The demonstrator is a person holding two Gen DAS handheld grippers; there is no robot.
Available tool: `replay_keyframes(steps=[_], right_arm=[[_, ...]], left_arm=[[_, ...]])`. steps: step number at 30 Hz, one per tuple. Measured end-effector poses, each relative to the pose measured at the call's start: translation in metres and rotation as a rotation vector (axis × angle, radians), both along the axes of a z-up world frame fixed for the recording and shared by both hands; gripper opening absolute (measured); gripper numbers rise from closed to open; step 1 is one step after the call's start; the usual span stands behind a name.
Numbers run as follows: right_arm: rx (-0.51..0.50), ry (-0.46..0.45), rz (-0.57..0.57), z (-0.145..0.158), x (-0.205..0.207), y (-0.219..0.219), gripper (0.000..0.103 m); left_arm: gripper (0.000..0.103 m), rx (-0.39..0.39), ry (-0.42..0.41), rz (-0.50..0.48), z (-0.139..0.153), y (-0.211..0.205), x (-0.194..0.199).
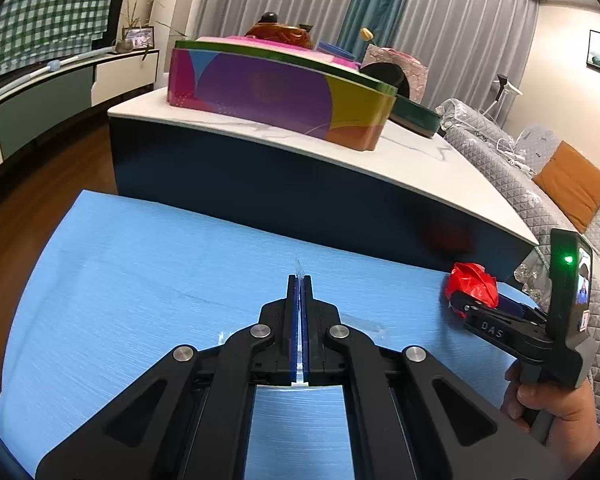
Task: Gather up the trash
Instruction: 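Move the right tool to the red plastic bag and grasp it, then carry the red bag over the pink bucket and open the right tool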
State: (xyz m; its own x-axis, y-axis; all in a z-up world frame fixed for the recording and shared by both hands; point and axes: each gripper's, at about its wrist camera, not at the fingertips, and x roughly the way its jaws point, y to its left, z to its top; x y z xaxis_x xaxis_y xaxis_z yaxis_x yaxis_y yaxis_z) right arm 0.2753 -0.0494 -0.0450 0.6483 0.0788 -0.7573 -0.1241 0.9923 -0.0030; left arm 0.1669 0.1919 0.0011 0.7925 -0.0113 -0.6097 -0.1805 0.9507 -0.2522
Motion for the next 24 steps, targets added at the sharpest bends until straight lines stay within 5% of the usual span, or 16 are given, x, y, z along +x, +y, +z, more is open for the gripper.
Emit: replay_keyframes(steps=[24], right_arm=[[0.041, -0.212, 0.021, 0.152, -0.133, -0.102, 0.071]], left_arm=[[0.001, 0.043, -0.064, -0.139, 0.050, -0.081, -0.059]])
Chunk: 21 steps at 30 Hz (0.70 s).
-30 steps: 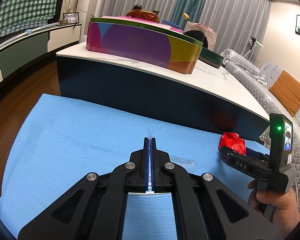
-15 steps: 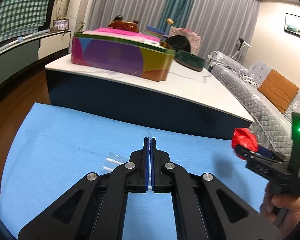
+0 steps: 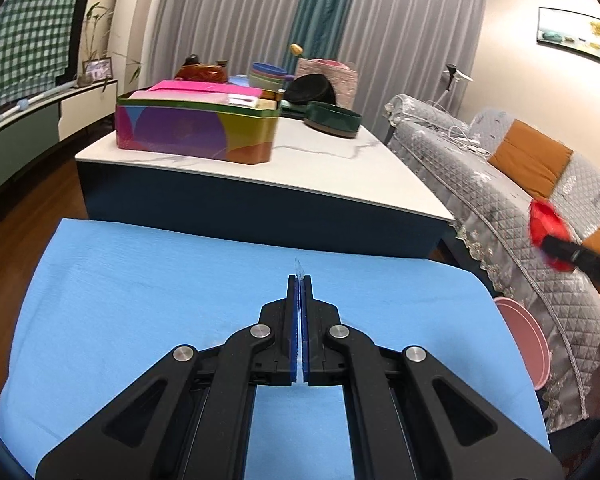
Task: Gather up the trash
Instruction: 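Carry the red bag over the pink bucket and open the right tool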
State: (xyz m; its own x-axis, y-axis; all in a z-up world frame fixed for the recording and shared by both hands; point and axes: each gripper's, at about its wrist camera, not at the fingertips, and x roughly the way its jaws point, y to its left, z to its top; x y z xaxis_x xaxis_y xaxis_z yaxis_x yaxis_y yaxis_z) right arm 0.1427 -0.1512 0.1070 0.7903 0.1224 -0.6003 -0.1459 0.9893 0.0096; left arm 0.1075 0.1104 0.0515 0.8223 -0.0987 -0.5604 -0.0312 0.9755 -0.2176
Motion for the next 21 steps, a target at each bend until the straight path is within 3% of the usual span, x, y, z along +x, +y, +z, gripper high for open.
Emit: replay_keyframes(steps=[14, 21], right_arm=[[-0.077, -0.046, 0.021, 0.058, -0.037, -0.070, 0.071], [-0.054, -0.040, -0.023, 0.050, -0.046, -0.117, 0.071]], left_arm=[[0.001, 0.041, -0.033, -0.105, 0.018, -0.064, -0.023], [0.001, 0.037, -0.032, -0.161, 0.017, -0.098, -0.022]])
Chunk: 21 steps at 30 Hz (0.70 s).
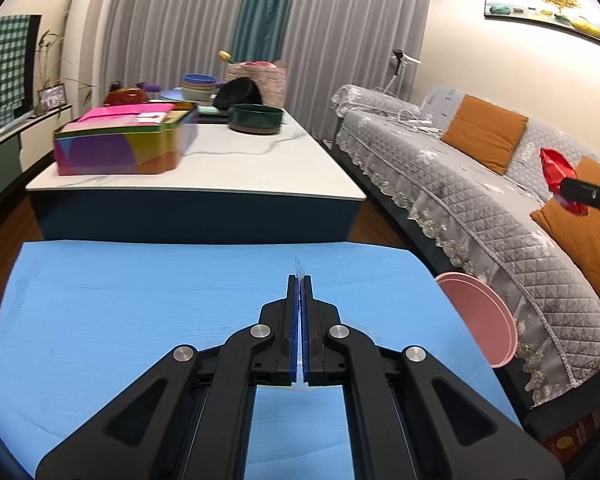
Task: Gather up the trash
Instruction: 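Carry the red bag over the pink bucket and open the right tool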
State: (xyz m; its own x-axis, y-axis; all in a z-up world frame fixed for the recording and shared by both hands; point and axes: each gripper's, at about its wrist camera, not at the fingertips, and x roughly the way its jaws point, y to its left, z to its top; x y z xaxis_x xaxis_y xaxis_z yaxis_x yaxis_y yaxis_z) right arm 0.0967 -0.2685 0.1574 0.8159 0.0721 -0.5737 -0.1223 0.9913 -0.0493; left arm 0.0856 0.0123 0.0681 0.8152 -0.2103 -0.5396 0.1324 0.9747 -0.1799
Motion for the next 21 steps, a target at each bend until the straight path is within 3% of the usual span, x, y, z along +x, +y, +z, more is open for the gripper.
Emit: replay_keyframes(steps=[21], right_arm=[[0.047, 0.044, -0.175, -0.049, -0.008, -0.135, 0.071]], left_arm=[[0.001, -0.024, -0.006, -0.268, 0.005, -0.162, 0.028]])
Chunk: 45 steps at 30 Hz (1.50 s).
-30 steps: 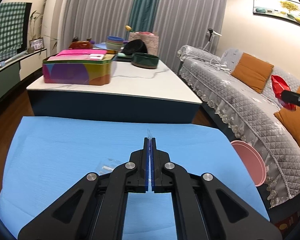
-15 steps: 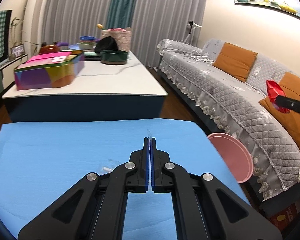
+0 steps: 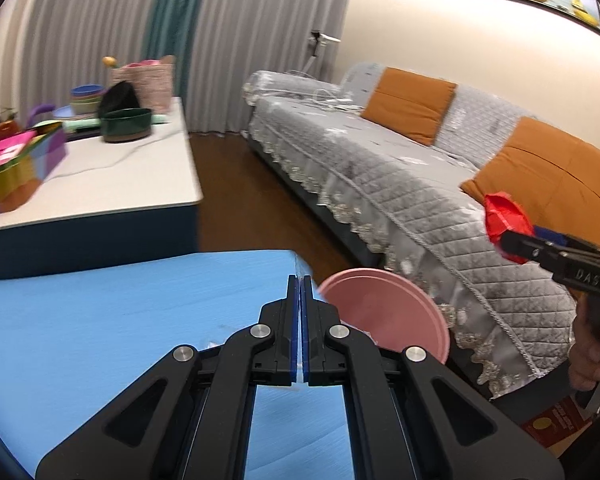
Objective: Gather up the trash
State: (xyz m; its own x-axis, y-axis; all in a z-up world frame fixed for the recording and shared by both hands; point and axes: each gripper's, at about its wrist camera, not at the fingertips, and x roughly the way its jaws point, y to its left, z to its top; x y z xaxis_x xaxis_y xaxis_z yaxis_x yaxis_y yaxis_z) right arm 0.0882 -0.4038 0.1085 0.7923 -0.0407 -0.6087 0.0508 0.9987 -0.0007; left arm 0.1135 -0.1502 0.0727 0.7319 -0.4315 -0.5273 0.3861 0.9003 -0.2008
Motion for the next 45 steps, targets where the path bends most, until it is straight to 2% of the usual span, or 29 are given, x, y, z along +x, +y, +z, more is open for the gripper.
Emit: replay_keyframes(steps=[10, 18, 32, 36, 37, 39, 40, 45], right_arm=[[0.014, 0.045, -0.066, -0.026, 0.011, -0.039, 0.071], [0.023, 0.071, -0.099, -0.039, 0.025, -0.052, 0.072], [0.029, 0.106, -0.089, -0.058, 0.048, -0.046, 0.072], [0.023, 0.114, -0.089, -0.062, 0.053, -0.043, 0.075], [0.020, 0.116, -0.090, -0.062, 0.054, -0.043, 0.081], [0.024, 0.117, -0.092, -0.063, 0.056, -0.043, 0.093], [0.026, 0.115, -0.098, -0.064, 0.056, -0.045, 0.096], [0.034, 0.121, -0.109, -0.064, 0.058, -0.045, 0.098]], left_arm=[[0.001, 0.017, 0.013, -0.140, -0.008, -0.086, 0.035], [0.001, 0.058, 0.044, -0.197, -0.027, -0.125, 0.056], [0.001, 0.093, 0.097, -0.229, -0.054, -0.137, 0.075], [0.002, 0.098, 0.108, -0.239, -0.057, -0.139, 0.079], [0.008, 0.105, 0.114, -0.242, -0.058, -0.140, 0.080], [0.034, 0.117, 0.119, -0.233, -0.060, -0.140, 0.082], [0.051, 0.116, 0.114, -0.218, -0.059, -0.137, 0.082], [0.054, 0.109, 0.105, -0.196, -0.054, -0.128, 0.081]])
